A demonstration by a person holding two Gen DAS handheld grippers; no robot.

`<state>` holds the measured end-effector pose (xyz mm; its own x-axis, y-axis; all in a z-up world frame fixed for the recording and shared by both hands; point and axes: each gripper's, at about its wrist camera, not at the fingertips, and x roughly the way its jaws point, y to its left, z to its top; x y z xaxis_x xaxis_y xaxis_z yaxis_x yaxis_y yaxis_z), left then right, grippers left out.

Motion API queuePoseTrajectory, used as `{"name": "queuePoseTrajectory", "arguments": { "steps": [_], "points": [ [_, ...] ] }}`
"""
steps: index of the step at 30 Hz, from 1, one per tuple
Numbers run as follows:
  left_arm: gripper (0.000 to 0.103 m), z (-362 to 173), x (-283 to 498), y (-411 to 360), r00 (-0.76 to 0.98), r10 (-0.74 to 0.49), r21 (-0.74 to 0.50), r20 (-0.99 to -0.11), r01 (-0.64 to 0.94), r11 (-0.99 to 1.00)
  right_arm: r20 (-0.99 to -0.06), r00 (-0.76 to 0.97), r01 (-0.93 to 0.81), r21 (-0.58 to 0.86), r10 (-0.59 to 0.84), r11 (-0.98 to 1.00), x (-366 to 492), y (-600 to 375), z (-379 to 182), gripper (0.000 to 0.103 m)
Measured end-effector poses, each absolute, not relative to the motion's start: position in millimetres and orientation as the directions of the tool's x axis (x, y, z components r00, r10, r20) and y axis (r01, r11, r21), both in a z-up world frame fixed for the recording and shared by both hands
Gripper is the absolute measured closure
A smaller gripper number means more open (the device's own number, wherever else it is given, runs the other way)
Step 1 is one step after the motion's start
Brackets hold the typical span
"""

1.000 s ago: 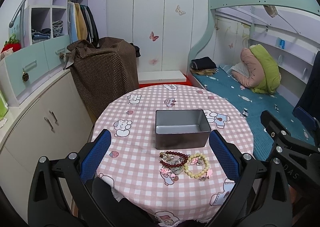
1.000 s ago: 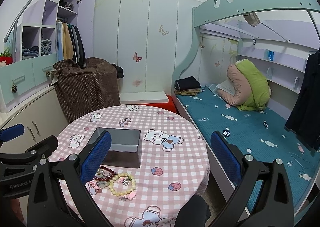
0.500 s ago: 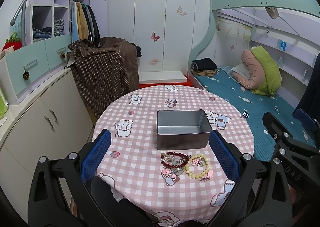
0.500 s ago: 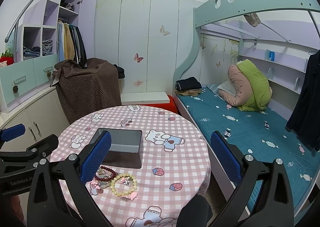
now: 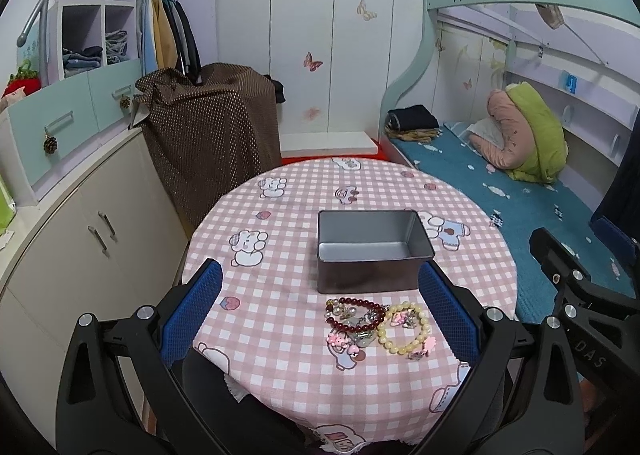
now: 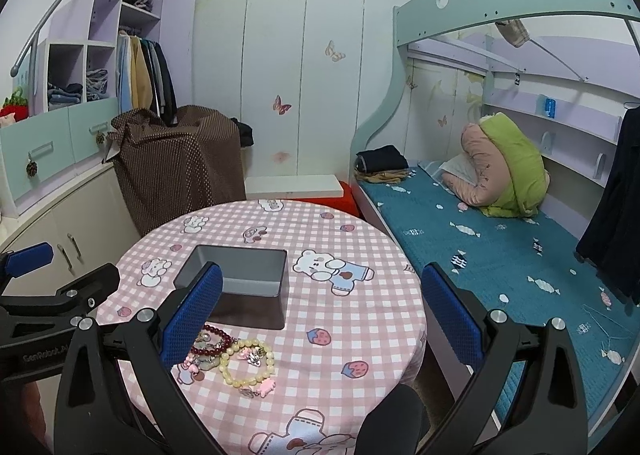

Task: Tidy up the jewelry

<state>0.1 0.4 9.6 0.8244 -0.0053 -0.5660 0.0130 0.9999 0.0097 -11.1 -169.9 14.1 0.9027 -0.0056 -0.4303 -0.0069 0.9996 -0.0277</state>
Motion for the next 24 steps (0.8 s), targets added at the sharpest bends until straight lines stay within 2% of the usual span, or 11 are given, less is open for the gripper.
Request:
{"name": "queuePoseTrajectory", "arguments": {
  "steps": [12, 24],
  "points": [
    [0.005, -45, 36, 18, 0.725, -0.008, 0.016, -0.689, 0.026, 1.0, -0.557, 0.83, 0.0, -0.054, -0.03, 0.999, 18, -170, -27, 0.007],
    [0.005, -101, 78, 35, 0.605, -0.022, -0.004, -0.796, 0.032, 0.999, -0.729, 0.684, -0.031, -0.066, -0.027, 0.997, 56, -167, -91, 0.007]
  ]
}}
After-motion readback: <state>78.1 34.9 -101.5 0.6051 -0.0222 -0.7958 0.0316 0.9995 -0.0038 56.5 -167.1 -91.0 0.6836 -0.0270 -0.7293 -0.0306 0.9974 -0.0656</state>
